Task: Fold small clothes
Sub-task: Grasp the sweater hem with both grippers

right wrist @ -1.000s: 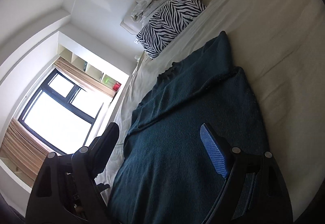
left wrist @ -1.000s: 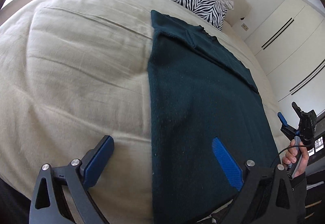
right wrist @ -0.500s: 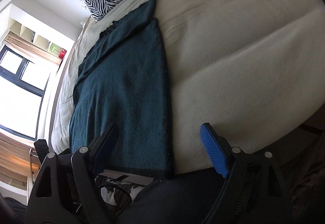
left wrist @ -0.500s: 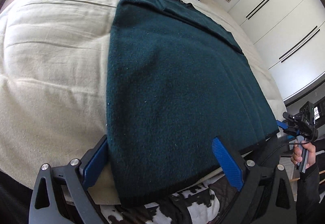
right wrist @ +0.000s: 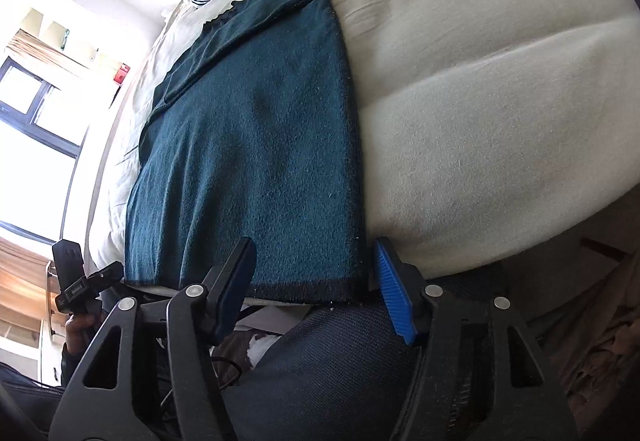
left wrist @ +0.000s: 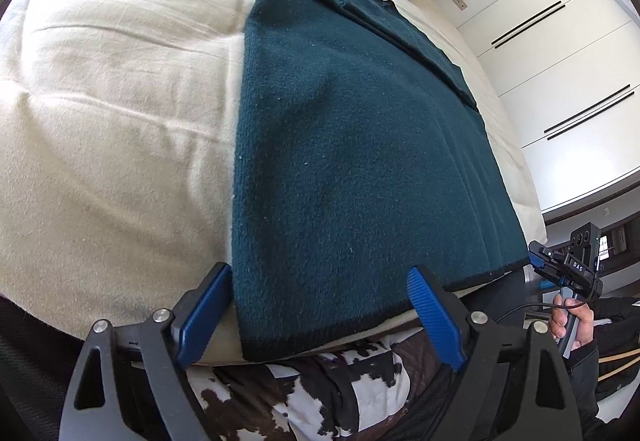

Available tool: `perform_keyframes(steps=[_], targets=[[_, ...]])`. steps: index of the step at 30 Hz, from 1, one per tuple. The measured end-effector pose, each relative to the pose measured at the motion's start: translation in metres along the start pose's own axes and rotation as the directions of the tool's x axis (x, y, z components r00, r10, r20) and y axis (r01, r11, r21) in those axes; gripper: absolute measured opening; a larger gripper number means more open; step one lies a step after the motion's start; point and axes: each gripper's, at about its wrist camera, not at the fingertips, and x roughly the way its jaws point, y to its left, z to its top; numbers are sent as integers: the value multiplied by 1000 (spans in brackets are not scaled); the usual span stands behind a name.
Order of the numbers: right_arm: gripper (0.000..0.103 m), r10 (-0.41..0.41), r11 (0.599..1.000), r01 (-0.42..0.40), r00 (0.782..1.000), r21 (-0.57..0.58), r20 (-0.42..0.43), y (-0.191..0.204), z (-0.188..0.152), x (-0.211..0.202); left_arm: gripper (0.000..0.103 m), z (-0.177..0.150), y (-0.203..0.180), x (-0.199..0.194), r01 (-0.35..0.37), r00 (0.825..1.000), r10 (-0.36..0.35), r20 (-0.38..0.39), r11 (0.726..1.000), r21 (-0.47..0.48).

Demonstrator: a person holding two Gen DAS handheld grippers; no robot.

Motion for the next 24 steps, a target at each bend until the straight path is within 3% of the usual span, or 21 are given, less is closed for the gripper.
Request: perform_keyframes(steps=[3,6,8,9,11,17,24], targets=[[39,-1,1000,1,1000,11,0,-1,4,4,76,1,1,-1,-16,1000,16,-8,1000,-9],[31,12,999,-12,1000,34,9,-7,5,6,58,1,4,-1,-50,999,50,-15,999,-13],[26,11,999,-11,1000,39,13,-8,5,6,34,1,8,-2,-61,998,60,-21,998,-20],[20,7,999,-7,1000,37,11,-8,5,7,28,0,10,-2,-64,998,63,-25,998,-25],[13,8,999,-8,1000,31,10,-6,4,7,8,-1,12,-1,-53,998,52,-36,998,-27],[8,0,1000,-1,1000,8,17,1,3,6,7,-7,12,-4,-34,999,33,-16,999,-34],[8,40,999,-41,997,10,61,8,6,-8,6,-7,20,-27,95,993,-88,72,991,-99]])
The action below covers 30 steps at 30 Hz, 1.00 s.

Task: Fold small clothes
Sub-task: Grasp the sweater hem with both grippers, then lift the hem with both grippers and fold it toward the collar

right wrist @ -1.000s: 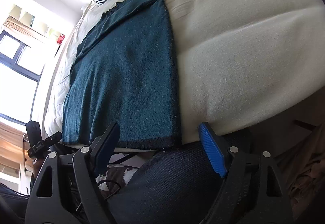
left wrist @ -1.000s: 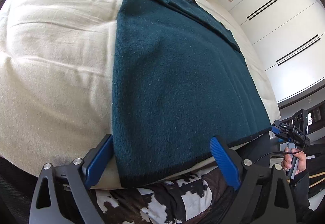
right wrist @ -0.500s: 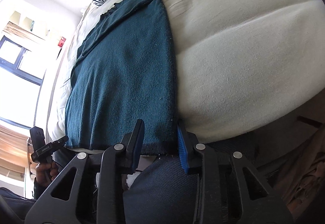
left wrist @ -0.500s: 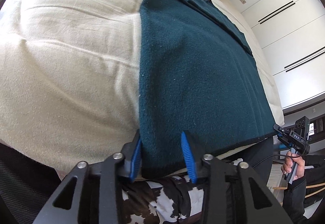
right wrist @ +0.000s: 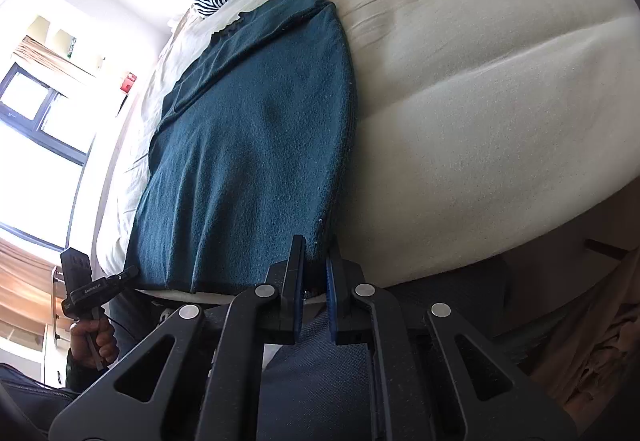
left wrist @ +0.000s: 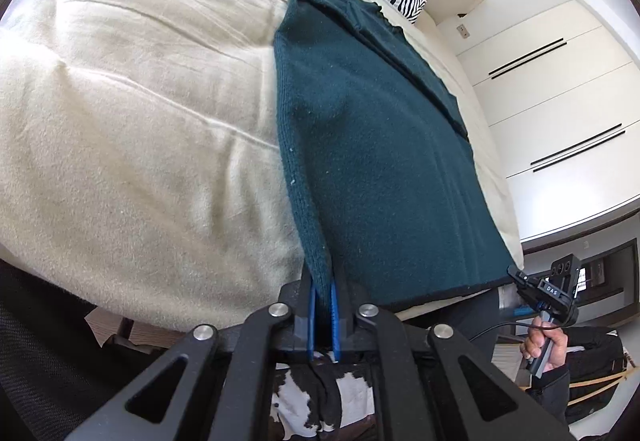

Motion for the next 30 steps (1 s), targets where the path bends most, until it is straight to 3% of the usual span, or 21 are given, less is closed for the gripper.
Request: perform_keyframes(steps=[6,11,19,30], targets=[[8,59,998,-59,998,3,32,11,7,-5,6,12,-3,-27,99,991,-95,93,995,-31],[8,144,988,-148,985,36,90,15,20,-12,6,21,-7,-32,198,975,-190,118,978,-59],[8,250,958,-271,948,88,195,21,62,-11,6,53,-15,-30,259,955,-243,168,962,-82],[8,296,935,-341,903,98,312,30,138,-2,6,114,-9,-31,360,915,-319,249,922,-144]])
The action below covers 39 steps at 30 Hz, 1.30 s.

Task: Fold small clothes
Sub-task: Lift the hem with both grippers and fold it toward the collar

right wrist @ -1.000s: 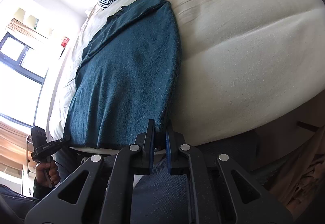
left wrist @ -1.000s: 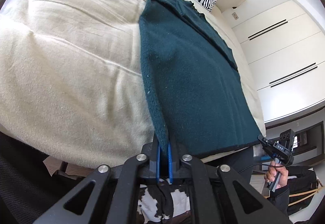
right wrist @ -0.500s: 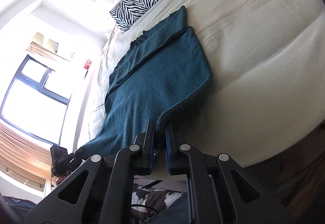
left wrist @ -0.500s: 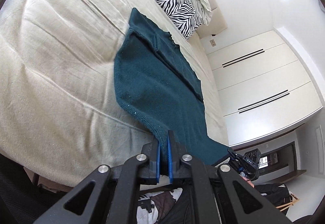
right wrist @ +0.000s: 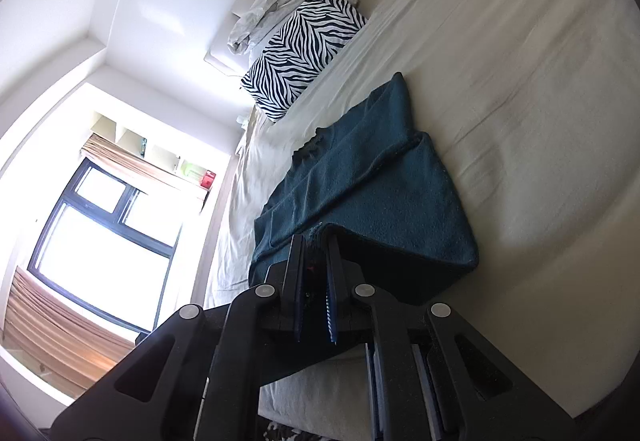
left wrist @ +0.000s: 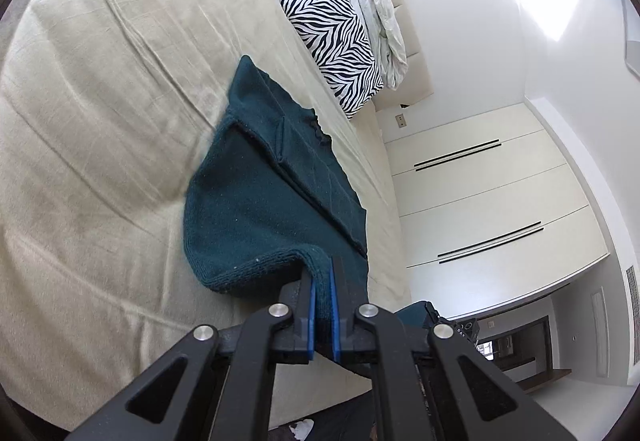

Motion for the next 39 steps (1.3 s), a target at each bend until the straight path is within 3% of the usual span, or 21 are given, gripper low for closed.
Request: perform_keyframes(steps=[13,21,28,34,36,37,38,39], targets=[[8,-31,999,29,996,21,79,3,111,98,6,113,-16,81,-8,999,7,41,1000,11],[8,-136,988,131,988,76,69,-28,163,193,6,176,5,142,-64,997,64,30,998,-17],[8,-210,971,199,975,133,70,-68,191,248,6,213,23,183,-112,993,112,24,994,-16],[8,-252,959,233,962,159,109,-92,210,264,7,221,48,203,-180,984,180,4,983,-32],[9,-266,958,251,959,139,102,-92,210,261,25,218,57,203,-194,981,194,-13,980,-51],[10,-281,956,271,956,114,84,-88,210,261,50,216,57,199,-194,981,194,-2,980,-51],[13,-307,950,302,950,76,62,-82,210,263,65,215,54,193,-186,982,186,15,982,-41],[23,-329,944,329,943,19,39,-74,206,262,68,213,49,186,-184,982,184,33,983,-22]])
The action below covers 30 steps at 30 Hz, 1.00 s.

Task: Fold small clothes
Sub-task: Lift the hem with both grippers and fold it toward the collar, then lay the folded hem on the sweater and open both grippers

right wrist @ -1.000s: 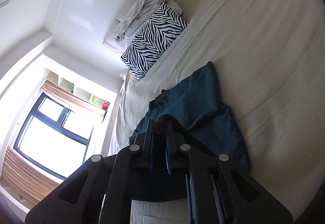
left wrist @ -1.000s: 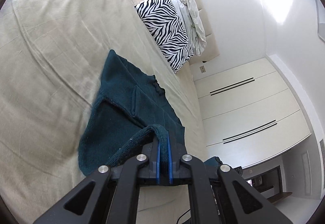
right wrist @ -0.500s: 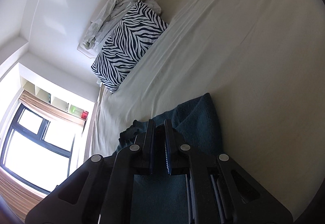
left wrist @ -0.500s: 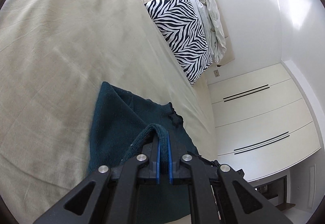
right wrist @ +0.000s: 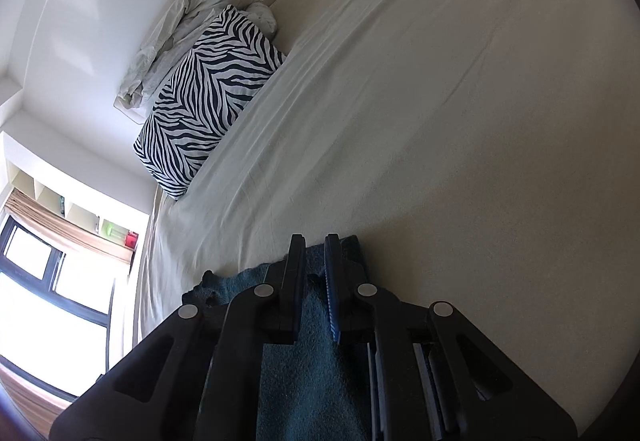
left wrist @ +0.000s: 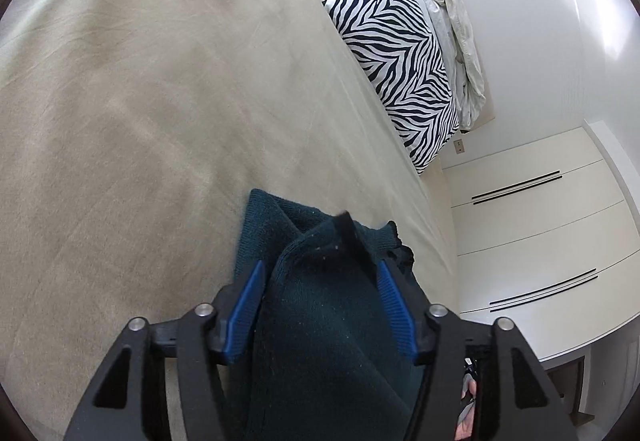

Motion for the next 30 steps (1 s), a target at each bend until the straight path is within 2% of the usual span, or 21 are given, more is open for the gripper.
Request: perform_keyframes(steps=[1,3,7,10,12,13,15,16,18,25,27,30], targets=[[29,-18,998,17,1000,-60,-17,8,-5,-4,69,-1,-6,-8,-8,1000,8,17,1000,26],[68,-44,986,37,998,-161,-41,24,-12,-8,72,-6,-19,-23,-32,998,27,53,996,83],[71,-39,961,6,993,-277,-113,45,-26,-5,73,-27,-52,-28,-86,995,73,62,965,247],[66,-85,949,36,986,-314,-142,49,-34,6,73,-49,-62,-14,-109,994,105,32,937,332],[52,-125,939,65,979,-336,-161,48,-39,14,73,-61,-63,-2,-131,991,136,13,920,369],[48,-148,934,82,975,-348,-168,47,-41,18,73,-66,-62,4,-148,988,156,11,909,390],[29,-195,917,122,967,-381,-161,45,-45,22,73,-73,-57,15,-185,980,200,6,893,411],[26,-210,909,134,965,-394,-156,43,-46,22,73,-75,-52,19,-194,977,214,-1,891,411],[6,-233,897,159,963,-413,-135,42,-44,18,72,-78,-44,24,-200,975,221,-4,892,405],[5,-203,880,181,979,-440,-3,55,-35,-9,70,-81,-35,24,-193,979,203,16,900,390],[5,-221,876,204,975,-437,13,56,-31,-5,68,-85,-35,22,-206,977,210,33,892,402],[5,-290,855,268,957,-444,19,46,-29,14,68,-90,-35,21,-216,975,215,51,882,418]])
